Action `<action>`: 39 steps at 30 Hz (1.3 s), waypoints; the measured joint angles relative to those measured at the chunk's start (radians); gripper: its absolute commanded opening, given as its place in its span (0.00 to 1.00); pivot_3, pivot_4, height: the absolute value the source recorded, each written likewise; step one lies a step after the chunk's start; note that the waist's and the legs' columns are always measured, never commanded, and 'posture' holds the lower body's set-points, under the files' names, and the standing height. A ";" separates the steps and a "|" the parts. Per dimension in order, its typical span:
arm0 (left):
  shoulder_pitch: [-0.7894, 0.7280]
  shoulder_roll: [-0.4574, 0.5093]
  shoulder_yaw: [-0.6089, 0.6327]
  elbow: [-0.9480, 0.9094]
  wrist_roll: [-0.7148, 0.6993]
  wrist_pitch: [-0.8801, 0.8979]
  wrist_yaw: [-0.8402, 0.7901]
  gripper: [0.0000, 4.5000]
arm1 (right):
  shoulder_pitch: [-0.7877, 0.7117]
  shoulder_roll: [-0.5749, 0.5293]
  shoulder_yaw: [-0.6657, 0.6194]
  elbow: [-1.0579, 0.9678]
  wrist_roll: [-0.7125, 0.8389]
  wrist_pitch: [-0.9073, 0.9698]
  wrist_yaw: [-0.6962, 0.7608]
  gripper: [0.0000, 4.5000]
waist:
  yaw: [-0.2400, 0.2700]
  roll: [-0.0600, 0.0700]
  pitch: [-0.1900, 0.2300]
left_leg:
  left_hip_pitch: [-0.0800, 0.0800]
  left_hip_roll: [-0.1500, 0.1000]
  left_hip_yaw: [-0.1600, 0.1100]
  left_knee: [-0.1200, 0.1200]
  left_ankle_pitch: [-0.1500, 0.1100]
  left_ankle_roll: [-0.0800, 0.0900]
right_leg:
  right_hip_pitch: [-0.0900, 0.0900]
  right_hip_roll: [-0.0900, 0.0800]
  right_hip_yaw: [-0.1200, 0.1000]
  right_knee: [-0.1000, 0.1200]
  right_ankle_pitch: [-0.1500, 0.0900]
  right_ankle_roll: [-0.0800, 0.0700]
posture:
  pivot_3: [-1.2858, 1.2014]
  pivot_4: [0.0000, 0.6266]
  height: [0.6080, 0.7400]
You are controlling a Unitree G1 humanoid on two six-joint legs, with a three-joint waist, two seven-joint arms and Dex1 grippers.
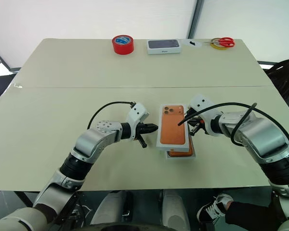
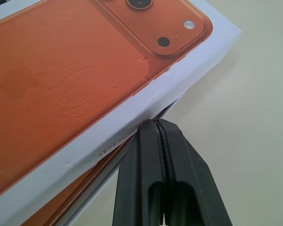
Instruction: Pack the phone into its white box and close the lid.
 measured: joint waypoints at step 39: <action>-0.004 0.014 -0.079 -0.042 0.015 0.011 -0.057 0.00 | 0.159 -0.043 -0.060 -0.069 -0.143 -0.023 0.169 0.01 | 0.001 0.000 0.000 | 0.000 0.000 0.000 0.001 0.000 0.000 | 0.001 0.000 0.000 0.000 0.000 0.000 | 0.52 0.24 0.94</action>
